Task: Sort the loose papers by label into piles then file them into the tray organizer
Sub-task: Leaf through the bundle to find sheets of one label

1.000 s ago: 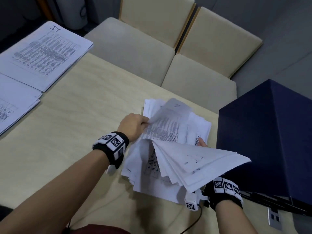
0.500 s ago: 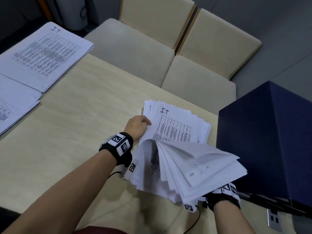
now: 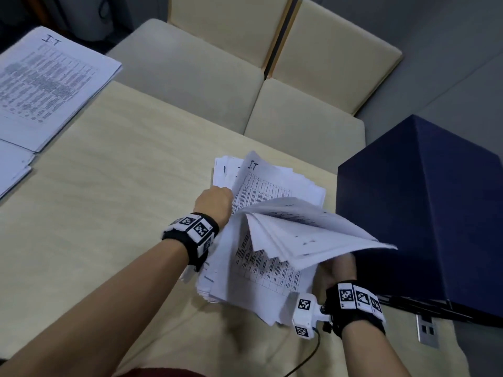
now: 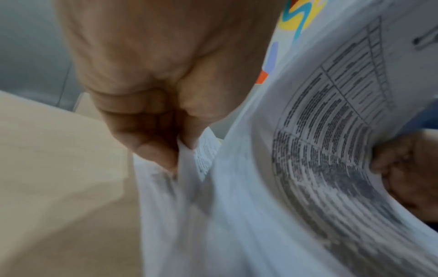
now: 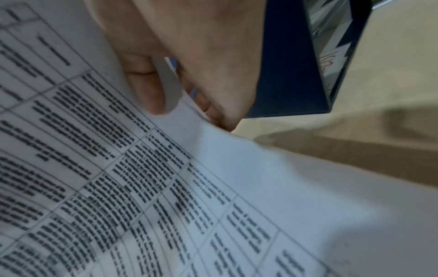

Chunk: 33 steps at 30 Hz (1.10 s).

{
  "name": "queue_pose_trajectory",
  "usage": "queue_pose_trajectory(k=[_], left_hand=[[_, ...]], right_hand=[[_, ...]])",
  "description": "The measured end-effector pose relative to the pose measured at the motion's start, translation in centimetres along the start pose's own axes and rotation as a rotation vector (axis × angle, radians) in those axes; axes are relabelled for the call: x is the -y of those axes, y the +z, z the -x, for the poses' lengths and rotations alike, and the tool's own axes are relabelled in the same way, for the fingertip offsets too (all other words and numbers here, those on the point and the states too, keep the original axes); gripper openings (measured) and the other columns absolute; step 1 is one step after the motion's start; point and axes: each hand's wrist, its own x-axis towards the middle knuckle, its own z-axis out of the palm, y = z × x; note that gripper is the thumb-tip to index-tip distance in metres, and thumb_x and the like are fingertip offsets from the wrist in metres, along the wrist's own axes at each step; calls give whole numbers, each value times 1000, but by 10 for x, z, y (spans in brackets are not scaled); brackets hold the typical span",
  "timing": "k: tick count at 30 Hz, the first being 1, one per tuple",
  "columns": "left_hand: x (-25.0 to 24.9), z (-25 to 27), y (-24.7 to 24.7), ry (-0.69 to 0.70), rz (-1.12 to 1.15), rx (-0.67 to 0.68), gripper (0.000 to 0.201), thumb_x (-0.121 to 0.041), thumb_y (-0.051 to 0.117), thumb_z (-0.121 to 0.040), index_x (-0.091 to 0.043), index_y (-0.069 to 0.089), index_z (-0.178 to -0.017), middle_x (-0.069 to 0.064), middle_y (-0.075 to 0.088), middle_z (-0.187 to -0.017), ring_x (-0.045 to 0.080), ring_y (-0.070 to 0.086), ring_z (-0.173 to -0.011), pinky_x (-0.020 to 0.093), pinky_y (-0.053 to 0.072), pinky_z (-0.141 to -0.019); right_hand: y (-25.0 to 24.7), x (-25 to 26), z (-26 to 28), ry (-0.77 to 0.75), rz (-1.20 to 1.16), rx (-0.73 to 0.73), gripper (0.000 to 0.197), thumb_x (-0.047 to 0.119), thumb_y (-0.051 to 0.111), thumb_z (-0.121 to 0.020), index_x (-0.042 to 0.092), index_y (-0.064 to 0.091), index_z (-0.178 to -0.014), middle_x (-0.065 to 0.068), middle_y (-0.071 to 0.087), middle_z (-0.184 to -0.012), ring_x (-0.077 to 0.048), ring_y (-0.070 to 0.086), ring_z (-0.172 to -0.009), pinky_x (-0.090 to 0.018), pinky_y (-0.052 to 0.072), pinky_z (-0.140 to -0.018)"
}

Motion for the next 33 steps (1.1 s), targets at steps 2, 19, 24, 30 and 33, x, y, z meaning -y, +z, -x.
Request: queue_pose_trajectory(k=[2,19,24,30,33], left_hand=[[8,2,-4,-17,46,-73,13,-5,51,-95,0,59,-105,23,64,-100,40,64,-91,44,52,-76],[-33,61,-31,21,462,-456,14,-18,53,-96,-18,65,-89,4,65,-67,25,56,-61,33,40,-55],[-29,69,-35,15,1230,-185,11,-7,67,-92,-12,61,-84,-7,52,-55,8,41,-50,17,33,-52],[-13,73,-36,-78,1490,-193,27,-3,80,-77,0,66,-100,15,70,-92,21,67,-78,31,58,-74],[-2,57,-27,-224,1503,-292,34,-24,80,-82,3,68,-97,15,70,-95,25,63,-84,42,51,-85]], right_hand=[[3,1,-6,65,-122,-65,14,5,57,-84,15,66,-82,-2,66,-76,-19,60,-71,-32,48,-71],[7,20,-6,-55,-177,221,29,-6,48,-93,18,54,-78,18,65,-55,1,61,-63,-15,47,-70],[5,20,-14,-121,-116,275,22,-9,64,-78,8,74,-88,-8,74,-90,-25,69,-89,-26,51,-83],[2,12,-28,140,-3,401,115,57,78,-78,-2,18,-157,-6,33,-160,-26,33,-146,-42,29,-119],[6,20,-13,-119,590,432,82,42,48,-104,13,-2,-163,-6,4,-170,-21,20,-153,-37,18,-126]])
